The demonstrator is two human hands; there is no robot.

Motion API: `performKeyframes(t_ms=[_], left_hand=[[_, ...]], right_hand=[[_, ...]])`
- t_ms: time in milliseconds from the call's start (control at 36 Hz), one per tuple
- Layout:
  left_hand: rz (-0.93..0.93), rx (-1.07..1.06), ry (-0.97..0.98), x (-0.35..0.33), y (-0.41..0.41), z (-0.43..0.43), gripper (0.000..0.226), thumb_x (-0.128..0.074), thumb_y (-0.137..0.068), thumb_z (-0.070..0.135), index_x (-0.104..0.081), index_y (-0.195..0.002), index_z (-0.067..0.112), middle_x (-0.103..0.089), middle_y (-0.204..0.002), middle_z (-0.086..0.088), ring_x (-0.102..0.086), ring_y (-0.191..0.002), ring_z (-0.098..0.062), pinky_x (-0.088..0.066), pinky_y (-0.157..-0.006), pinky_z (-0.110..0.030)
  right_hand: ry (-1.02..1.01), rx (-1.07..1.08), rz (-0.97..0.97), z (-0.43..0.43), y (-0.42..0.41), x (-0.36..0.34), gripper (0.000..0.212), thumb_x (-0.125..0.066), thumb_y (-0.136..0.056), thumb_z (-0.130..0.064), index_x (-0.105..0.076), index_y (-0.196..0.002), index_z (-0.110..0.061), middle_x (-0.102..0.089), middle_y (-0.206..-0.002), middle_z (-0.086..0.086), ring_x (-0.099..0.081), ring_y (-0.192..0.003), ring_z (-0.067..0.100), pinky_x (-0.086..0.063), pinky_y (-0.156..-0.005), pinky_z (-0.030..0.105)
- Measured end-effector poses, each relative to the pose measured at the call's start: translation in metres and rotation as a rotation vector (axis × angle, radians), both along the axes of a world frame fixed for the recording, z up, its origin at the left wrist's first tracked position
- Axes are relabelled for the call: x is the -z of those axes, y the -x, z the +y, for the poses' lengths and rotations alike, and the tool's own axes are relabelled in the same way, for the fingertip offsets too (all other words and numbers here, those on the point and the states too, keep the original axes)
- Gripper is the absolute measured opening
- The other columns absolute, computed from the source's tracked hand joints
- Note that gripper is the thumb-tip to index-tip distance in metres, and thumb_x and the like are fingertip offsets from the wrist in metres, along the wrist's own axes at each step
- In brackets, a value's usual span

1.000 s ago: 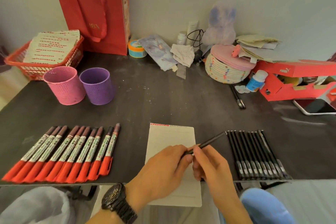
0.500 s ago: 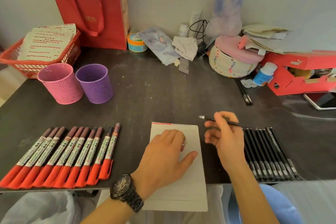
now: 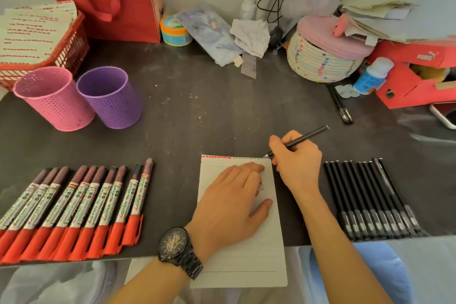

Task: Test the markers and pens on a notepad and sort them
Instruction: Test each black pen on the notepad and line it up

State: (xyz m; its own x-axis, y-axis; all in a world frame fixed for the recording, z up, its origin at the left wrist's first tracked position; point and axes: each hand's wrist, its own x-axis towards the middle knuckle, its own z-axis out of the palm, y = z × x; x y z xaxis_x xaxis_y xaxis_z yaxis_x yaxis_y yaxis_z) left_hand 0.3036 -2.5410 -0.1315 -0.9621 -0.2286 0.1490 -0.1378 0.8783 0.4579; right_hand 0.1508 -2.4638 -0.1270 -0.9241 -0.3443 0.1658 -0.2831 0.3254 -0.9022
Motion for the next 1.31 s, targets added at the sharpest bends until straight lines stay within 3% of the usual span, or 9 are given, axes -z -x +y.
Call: performKeyframes(t_ms=[167,361,750,972,1083,1194,1306], left_hand=[[0.011,-0.011,-0.011,0.002,0.001,0.001,0.025,-0.038,-0.094,0.061,-0.026,-0.093,0.04,-0.045,-0.147,0.013,-0.044,-0.131,-0.01,-0.023,-0.111,-0.027],[0.061,-0.02,0.037,0.003,0.0,0.001,0.027,-0.043,-0.093,0.058,-0.024,-0.091,0.039,-0.054,-0.139,0.011,-0.05,-0.122,-0.01,-0.026,-0.106,-0.025],[0.027,-0.019,0.011,0.0,-0.001,0.001,0.024,-0.046,-0.094,0.055,-0.03,-0.091,0.037,-0.053,-0.14,0.011,-0.049,-0.124,-0.01,-0.024,-0.107,-0.023],[0.044,-0.006,-0.125,-0.009,-0.005,-0.001,0.014,-0.027,-0.101,0.045,-0.033,-0.094,0.034,-0.054,-0.139,0.009,-0.046,-0.124,-0.006,-0.024,-0.11,-0.022],[0.043,-0.016,-0.139,-0.007,-0.005,-0.003,0.029,-0.021,-0.103,0.046,-0.047,-0.103,0.031,-0.052,-0.14,0.013,-0.043,-0.124,-0.002,-0.021,-0.111,-0.017],[0.081,-0.061,-0.185,-0.004,-0.002,-0.006,0.029,-0.031,-0.103,0.047,-0.054,-0.107,0.031,-0.053,-0.132,0.019,-0.043,-0.12,0.003,-0.027,-0.1,-0.009],[0.207,-0.156,-0.315,-0.002,-0.002,-0.012,0.029,-0.04,-0.1,0.05,-0.061,-0.113,0.035,-0.056,-0.109,0.025,-0.049,-0.107,0.004,-0.039,-0.089,-0.008]], right_hand=[[-0.037,-0.006,0.025,-0.002,0.002,0.005,0.031,-0.067,-0.09,-0.024,-0.059,-0.063,-0.011,-0.063,-0.052,0.006,-0.062,-0.044,0.0,-0.049,-0.054,0.018],[-0.05,-0.014,0.03,-0.002,0.001,0.006,0.028,-0.067,-0.089,-0.024,-0.059,-0.063,-0.014,-0.065,-0.054,0.002,-0.064,-0.046,0.0,-0.048,-0.053,0.014],[-0.049,-0.006,0.066,-0.001,0.002,0.007,0.029,-0.067,-0.091,-0.024,-0.059,-0.065,-0.012,-0.064,-0.054,0.003,-0.063,-0.046,-0.001,-0.047,-0.05,0.012],[-0.058,-0.004,0.07,-0.001,0.002,0.005,0.03,-0.067,-0.09,-0.021,-0.057,-0.063,-0.015,-0.063,-0.053,0.004,-0.061,-0.045,-0.001,-0.046,-0.051,0.011],[-0.056,0.013,0.088,-0.003,0.001,0.004,0.033,-0.069,-0.093,-0.032,-0.057,-0.063,-0.022,-0.065,-0.055,-0.002,-0.061,-0.049,0.006,-0.046,-0.056,0.011],[0.043,0.08,0.012,-0.001,-0.004,-0.002,0.041,-0.057,-0.098,-0.053,-0.058,-0.07,-0.022,-0.067,-0.056,-0.006,-0.062,-0.05,0.006,-0.049,-0.06,0.018],[0.309,0.058,-0.209,0.013,-0.009,-0.012,0.042,-0.045,-0.104,-0.046,-0.065,-0.083,-0.014,-0.064,-0.059,0.001,-0.056,-0.049,0.013,-0.045,-0.049,0.027]])
